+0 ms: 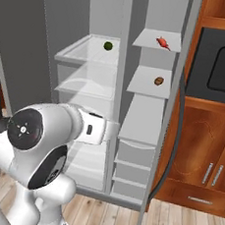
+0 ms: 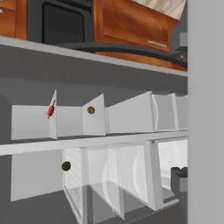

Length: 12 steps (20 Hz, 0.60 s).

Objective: There's a fish in the fridge that needs to be moved to the freezer for freezing. Pick up the fish from the fridge, place it on any shelf in the freezer, and close the fridge and freezer doors when done.

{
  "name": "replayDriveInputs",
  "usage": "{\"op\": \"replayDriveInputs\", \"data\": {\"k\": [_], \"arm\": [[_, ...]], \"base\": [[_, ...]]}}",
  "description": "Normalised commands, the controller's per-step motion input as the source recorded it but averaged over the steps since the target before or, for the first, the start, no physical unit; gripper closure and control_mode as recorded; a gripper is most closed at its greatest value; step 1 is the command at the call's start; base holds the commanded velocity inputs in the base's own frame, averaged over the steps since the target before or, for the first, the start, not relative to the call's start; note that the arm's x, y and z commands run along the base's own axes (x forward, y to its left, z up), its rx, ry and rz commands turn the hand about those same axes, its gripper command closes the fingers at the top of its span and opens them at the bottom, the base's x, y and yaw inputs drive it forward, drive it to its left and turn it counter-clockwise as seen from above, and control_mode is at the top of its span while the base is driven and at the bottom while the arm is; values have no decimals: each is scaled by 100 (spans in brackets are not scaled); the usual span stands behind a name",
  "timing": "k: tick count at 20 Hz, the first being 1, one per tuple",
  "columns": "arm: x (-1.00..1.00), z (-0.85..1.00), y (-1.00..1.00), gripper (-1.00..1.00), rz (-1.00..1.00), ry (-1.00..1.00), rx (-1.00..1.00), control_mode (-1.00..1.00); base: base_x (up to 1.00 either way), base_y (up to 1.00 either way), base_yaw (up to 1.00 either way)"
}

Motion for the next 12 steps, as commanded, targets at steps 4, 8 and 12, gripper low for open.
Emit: {"op": "replayDriveInputs", "data": {"k": [4, 8, 12], "arm": [[0, -21, -96, -100, 0, -25, 0, -100], [0, -26, -100, -100, 0, -13, 0, -100], [1, -29, -89, -100, 0, -7, 0, -100]], "base": [[0, 0, 0], [0, 0, 0], [0, 0, 0]]}}
